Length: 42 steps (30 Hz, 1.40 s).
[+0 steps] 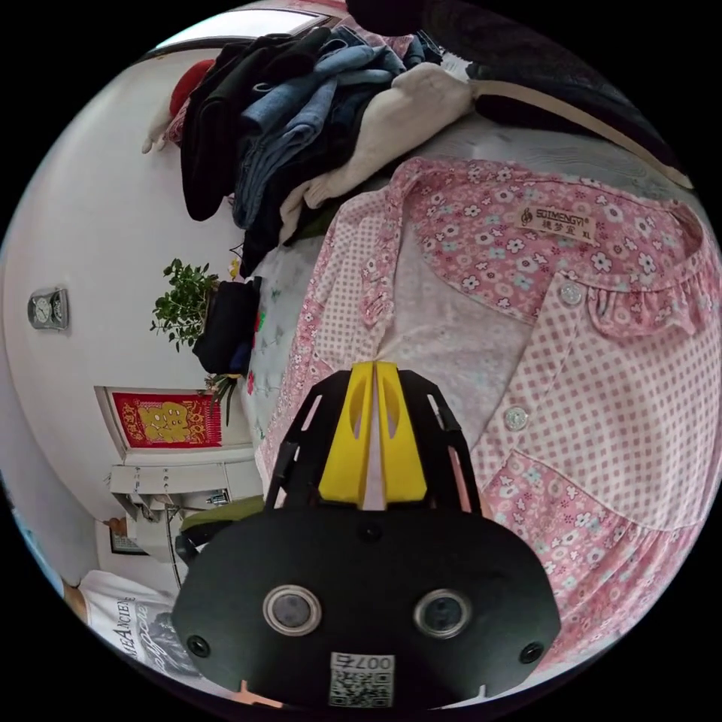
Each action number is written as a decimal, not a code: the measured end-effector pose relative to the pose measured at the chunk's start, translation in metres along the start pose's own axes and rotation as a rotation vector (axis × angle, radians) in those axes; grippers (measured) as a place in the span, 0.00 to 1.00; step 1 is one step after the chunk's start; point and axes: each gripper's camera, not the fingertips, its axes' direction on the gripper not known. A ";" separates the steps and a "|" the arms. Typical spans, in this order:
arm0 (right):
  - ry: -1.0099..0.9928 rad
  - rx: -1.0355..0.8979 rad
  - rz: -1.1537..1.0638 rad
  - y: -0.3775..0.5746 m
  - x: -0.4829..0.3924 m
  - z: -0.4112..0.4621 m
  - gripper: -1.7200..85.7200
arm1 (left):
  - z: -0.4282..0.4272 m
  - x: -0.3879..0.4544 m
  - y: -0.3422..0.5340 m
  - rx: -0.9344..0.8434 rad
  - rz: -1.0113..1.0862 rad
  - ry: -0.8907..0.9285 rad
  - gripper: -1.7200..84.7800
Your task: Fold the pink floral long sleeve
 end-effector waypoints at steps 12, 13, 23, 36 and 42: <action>0.065 0.078 0.020 -0.011 0.031 -0.006 0.03 | -0.045 -0.033 0.016 0.128 -0.126 0.232 0.01; 0.062 0.075 0.003 -0.011 0.029 -0.004 0.02 | -0.053 -0.035 0.017 0.146 -0.115 0.249 0.01; 0.079 0.187 -0.169 -0.017 0.003 -0.082 0.02 | -0.090 -0.036 0.017 0.100 0.140 0.291 0.01; 0.110 0.182 -0.030 -0.007 0.041 -0.109 0.02 | -0.022 0.016 0.010 -0.056 0.211 0.159 0.12; 0.114 0.170 -0.053 -0.008 0.030 -0.115 0.02 | -0.042 0.002 0.003 -0.033 0.182 0.168 0.01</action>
